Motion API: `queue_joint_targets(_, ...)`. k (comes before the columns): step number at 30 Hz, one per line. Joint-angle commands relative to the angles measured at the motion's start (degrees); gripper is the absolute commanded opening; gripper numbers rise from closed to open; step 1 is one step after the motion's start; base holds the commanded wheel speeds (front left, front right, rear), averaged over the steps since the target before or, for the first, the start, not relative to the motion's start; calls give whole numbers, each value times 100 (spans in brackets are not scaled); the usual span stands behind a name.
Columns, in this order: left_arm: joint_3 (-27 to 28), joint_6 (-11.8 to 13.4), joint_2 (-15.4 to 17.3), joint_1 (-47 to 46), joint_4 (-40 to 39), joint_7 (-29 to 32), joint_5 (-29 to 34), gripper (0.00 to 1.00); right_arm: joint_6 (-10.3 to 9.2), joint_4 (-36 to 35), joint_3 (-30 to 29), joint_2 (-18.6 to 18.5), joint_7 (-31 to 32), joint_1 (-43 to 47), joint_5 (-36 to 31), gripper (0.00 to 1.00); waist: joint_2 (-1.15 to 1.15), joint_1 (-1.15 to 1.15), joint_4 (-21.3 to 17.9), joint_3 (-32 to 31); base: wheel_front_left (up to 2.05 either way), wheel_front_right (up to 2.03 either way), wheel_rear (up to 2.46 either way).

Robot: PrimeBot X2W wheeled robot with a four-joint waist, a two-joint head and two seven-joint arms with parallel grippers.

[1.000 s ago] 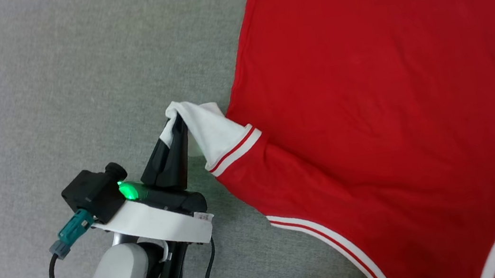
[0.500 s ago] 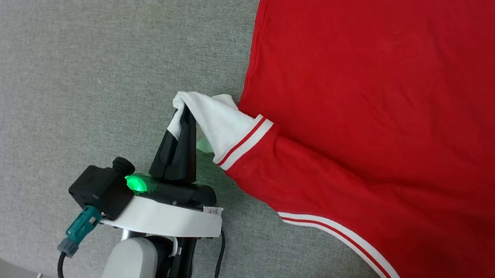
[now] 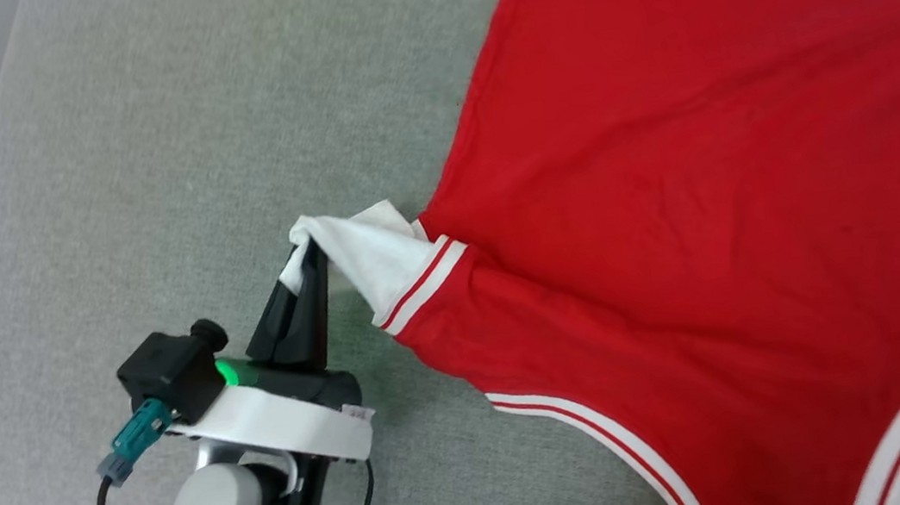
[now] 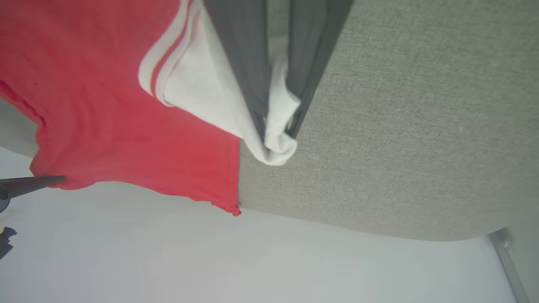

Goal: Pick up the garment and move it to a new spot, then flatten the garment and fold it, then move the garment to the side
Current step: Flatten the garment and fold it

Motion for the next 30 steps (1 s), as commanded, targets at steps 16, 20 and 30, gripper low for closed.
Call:
queue_joint_targets(16, 846, 551, 666, 1254, 378, 345, -294, 0, -3, -2821, -392, 389, -631, 4440, 1102, 0, 0, 0, -1696, -1742, 0, 0, 0)
queue_joint_targets(20, 956, 646, 762, 1545, 359, 473, -381, 0, -3, -3313, -569, 765, -730, 5466, 1096, 0, 0, 0, -1900, -1937, 0, 0, 0)
queue_joint_targets(30, 1069, 759, 933, 2007, 332, 709, -492, 0, -3, -3850, -789, 1852, -922, 7407, 874, 0, 0, 0, -2206, -2222, 0, 0, 0)
